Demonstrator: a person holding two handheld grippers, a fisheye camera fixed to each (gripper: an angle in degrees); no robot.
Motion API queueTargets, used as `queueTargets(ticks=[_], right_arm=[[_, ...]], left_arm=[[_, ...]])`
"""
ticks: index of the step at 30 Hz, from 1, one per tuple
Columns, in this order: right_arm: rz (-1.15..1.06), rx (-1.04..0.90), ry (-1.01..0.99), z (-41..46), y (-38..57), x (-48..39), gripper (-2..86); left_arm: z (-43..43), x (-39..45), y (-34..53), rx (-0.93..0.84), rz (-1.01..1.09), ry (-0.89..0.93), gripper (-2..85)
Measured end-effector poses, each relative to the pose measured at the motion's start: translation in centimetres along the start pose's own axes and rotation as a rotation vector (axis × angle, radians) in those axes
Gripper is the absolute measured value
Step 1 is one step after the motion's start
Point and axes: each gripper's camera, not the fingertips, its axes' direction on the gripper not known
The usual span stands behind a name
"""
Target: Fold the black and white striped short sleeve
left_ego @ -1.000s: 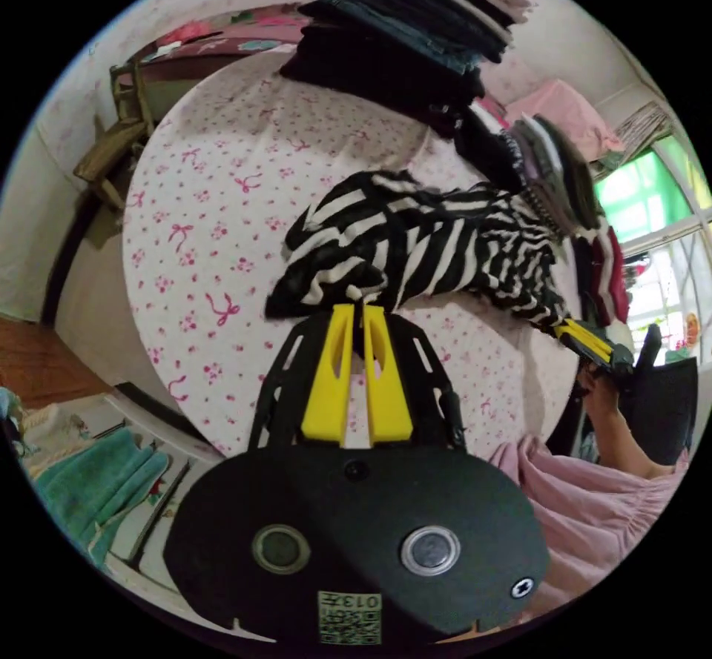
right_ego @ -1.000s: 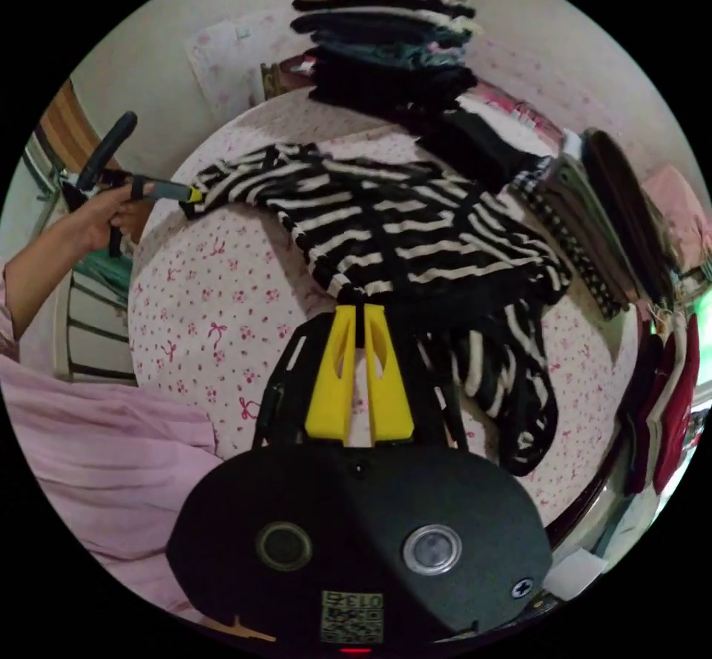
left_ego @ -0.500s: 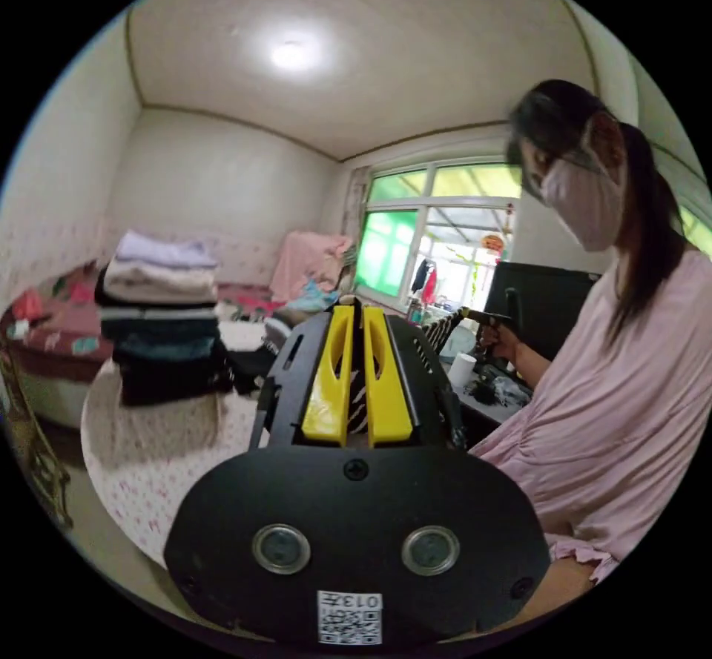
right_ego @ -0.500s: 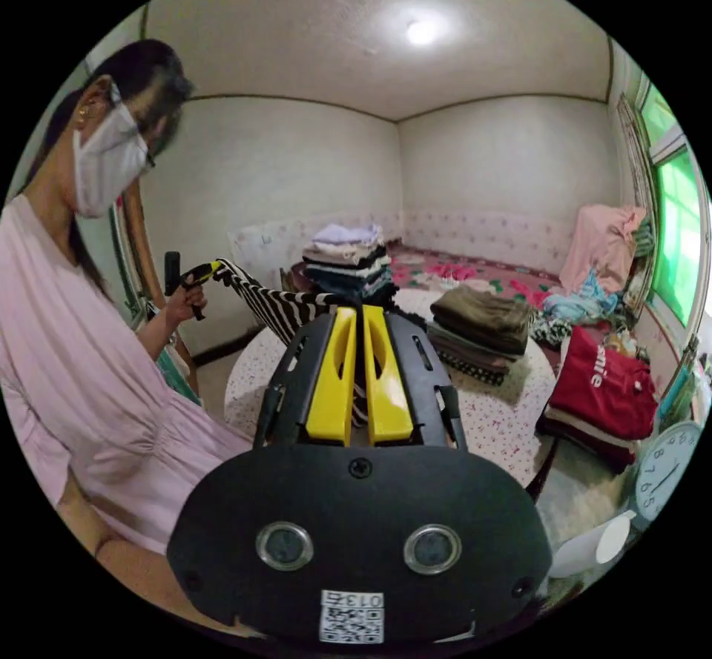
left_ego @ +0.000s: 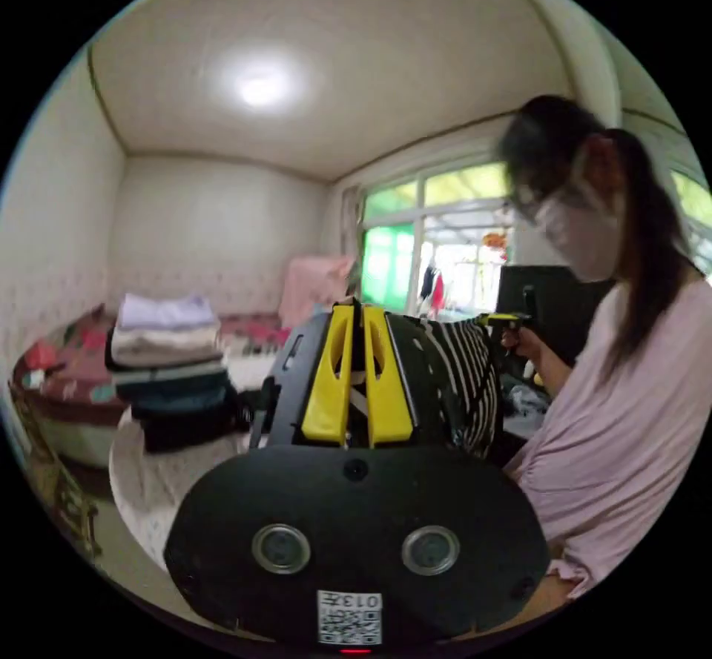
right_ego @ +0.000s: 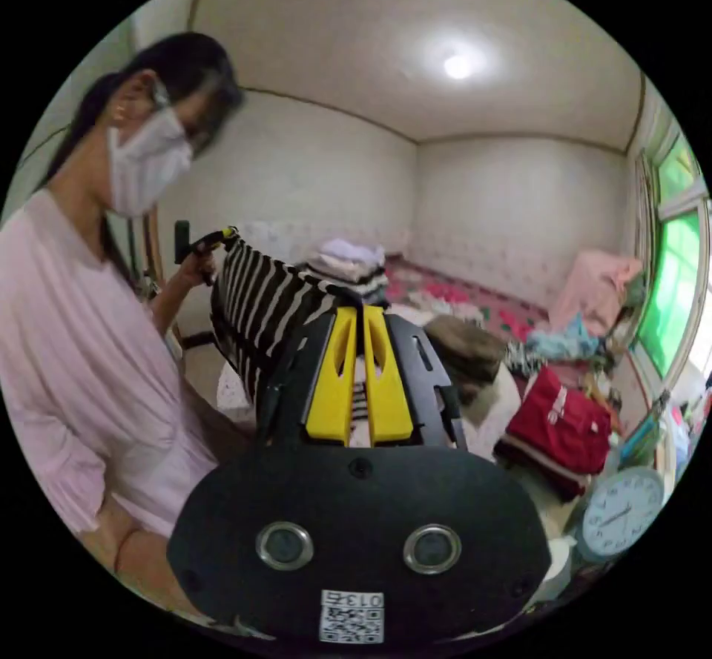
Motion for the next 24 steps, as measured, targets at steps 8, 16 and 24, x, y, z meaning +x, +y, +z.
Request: queueTargets(ticks=[8, 16, 24], right_arm=[[0.174, -0.334, 0.182, 15.0, -2.4, 7.5, 0.9], [-0.139, 0.228, 0.28, 3.5, -12.0, 4.1, 0.9], [-0.232, 0.098, 0.334, 5.0, -5.9, 2.7, 0.8]], left_arm=[[12.1, -8.8, 0.5, -0.185, -0.328, -0.158, 0.8], [1.2, 3.3, -14.8, 0.356, 0.243, -0.363, 0.8], [3.2, 5.5, -10.2, 0.033, 0.319, -0.342, 0.9]])
